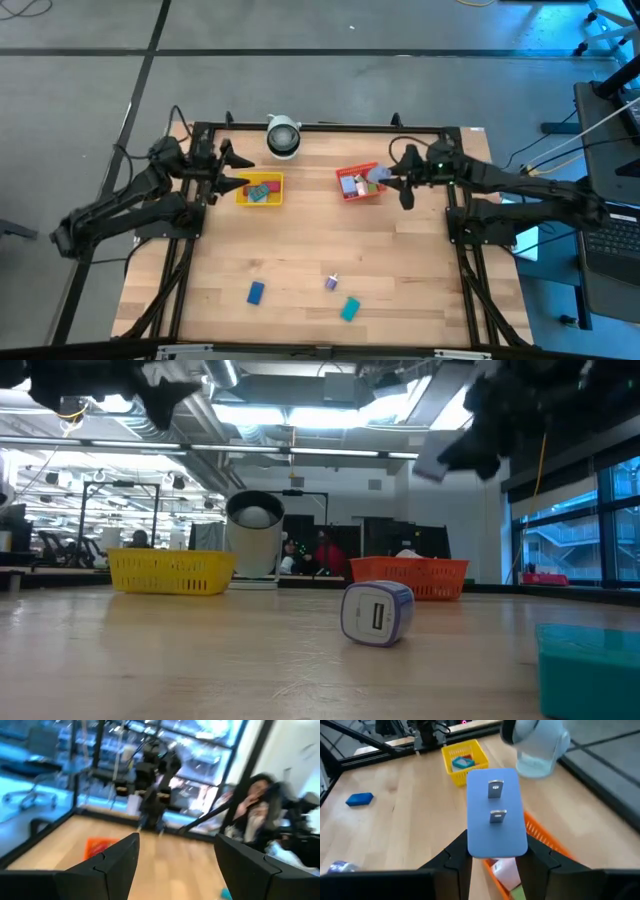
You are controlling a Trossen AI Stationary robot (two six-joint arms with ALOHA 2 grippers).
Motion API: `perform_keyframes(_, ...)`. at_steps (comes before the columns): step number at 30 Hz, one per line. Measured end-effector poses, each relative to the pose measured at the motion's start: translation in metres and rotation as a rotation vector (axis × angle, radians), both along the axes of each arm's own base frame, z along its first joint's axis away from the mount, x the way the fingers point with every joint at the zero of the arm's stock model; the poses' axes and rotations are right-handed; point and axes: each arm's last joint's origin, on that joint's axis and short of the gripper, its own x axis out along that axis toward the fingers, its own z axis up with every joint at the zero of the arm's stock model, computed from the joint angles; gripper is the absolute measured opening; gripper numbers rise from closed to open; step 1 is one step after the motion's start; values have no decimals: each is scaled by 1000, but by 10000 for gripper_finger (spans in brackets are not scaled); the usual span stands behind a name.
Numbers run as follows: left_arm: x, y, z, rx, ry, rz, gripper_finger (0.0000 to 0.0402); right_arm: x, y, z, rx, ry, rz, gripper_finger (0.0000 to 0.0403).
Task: Pick & Place Office items
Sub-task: Put the light blue charger adapter into the orange bin
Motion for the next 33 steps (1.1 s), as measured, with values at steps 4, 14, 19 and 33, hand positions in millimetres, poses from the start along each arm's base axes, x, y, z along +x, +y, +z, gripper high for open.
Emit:
perform_keyframes(4, 4, -3, -8, -3, 72, 59, 253, 4, -2, -34, 44, -10, -23, 121)
perform_keyframes(14, 11, -17, -10, 17, 83, -38, 253, 27, -16, -72, 73, 82, -82, 121)
perform_keyframes(19, 13, -21, -10, 25, 84, -55, 253, 31, -28, -92, 87, 161, -120, 121)
perform_keyframes(33, 14, -26, -12, 23, 109, -91, 253, 26, -41, -99, 122, 197, -197, 163)
